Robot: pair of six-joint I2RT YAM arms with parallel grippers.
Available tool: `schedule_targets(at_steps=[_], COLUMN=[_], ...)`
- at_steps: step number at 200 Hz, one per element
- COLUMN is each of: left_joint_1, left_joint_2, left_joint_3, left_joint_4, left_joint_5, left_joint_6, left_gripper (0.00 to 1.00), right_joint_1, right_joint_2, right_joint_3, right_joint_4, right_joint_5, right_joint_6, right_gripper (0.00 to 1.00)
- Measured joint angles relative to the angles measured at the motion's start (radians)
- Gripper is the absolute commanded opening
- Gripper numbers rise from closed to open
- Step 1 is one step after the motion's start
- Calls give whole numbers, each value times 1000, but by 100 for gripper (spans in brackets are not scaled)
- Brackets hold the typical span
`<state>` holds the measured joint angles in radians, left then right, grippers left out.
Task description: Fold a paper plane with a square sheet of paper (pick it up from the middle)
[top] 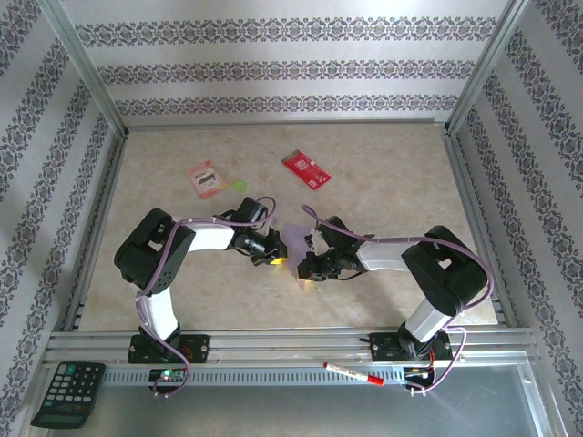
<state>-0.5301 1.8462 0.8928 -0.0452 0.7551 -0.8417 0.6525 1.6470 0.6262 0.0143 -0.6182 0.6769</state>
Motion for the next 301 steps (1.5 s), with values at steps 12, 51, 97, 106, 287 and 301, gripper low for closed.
schedule_targets(at_steps=[12,51,97,106,287,301], left_joint_1=[2,24,77,87,-45,-45], left_joint_2=[10,23,48,52,-175,-152], left_joint_3=[11,22,69,80,-116,-102], left_joint_4=[0,-4,-41,-48,-10,-10], left_joint_5=[1,21,20,12,-54,-51], left_joint_6=[1,21,58,62,10,10], left_gripper=[8,8,9,10,42,42], right_joint_1=[0,0,0,0,6,0], right_joint_2=[-2,-3,-14,-21,-208,-182], right_joint_3=[-1,-2,-10,-14,20,20], right_joint_4=[0,-1,-17,-23,-277,-277], right_joint_5=[0,0,0,1,308,320], right_joint_6=[0,0,-3,-4,-21,-20], right_gripper=[0,0,0,0,11,10])
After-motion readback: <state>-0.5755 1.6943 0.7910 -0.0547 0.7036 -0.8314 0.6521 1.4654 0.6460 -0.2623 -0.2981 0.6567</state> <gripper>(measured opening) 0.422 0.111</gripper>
